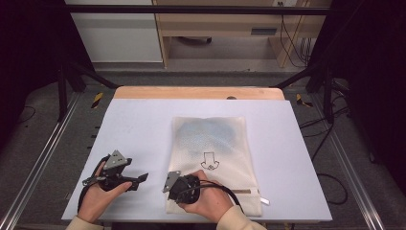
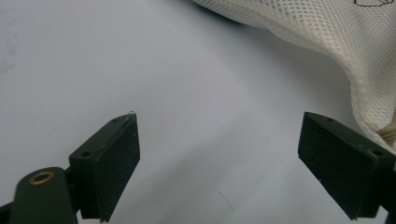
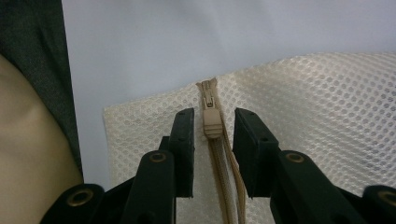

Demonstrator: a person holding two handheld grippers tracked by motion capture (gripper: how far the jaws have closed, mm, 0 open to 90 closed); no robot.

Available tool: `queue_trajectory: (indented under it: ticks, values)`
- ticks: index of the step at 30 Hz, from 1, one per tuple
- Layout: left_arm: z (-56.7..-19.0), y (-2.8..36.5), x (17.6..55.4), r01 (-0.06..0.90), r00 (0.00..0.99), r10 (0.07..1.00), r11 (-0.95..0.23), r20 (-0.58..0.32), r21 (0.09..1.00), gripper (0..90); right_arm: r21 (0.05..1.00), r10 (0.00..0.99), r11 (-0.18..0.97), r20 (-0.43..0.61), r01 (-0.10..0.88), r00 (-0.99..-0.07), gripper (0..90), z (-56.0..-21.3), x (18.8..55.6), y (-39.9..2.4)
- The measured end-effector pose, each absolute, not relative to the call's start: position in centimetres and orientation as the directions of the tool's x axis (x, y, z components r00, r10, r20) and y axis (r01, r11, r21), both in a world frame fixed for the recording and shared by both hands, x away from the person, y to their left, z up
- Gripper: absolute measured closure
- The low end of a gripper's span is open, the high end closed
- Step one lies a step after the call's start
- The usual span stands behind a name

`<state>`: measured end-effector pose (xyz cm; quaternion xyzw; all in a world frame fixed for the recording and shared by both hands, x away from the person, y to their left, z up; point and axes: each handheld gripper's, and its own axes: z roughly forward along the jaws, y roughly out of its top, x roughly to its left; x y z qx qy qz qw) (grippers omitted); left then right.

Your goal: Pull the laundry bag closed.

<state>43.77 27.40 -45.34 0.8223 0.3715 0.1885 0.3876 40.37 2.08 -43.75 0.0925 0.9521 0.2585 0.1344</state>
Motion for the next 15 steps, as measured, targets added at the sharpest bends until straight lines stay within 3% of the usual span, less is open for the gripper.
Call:
queue_trajectory:
  ticks: [15]
  values:
    - [-45.33, 27.19, 43.74, 0.47, 0.666, 0.746, -0.41, -0.01, 0.782, 13.6, 0.499, 0.219, 0.861, -0.2, 0.093, -0.955, 76.5, -44.51, 40.82, 2.59]
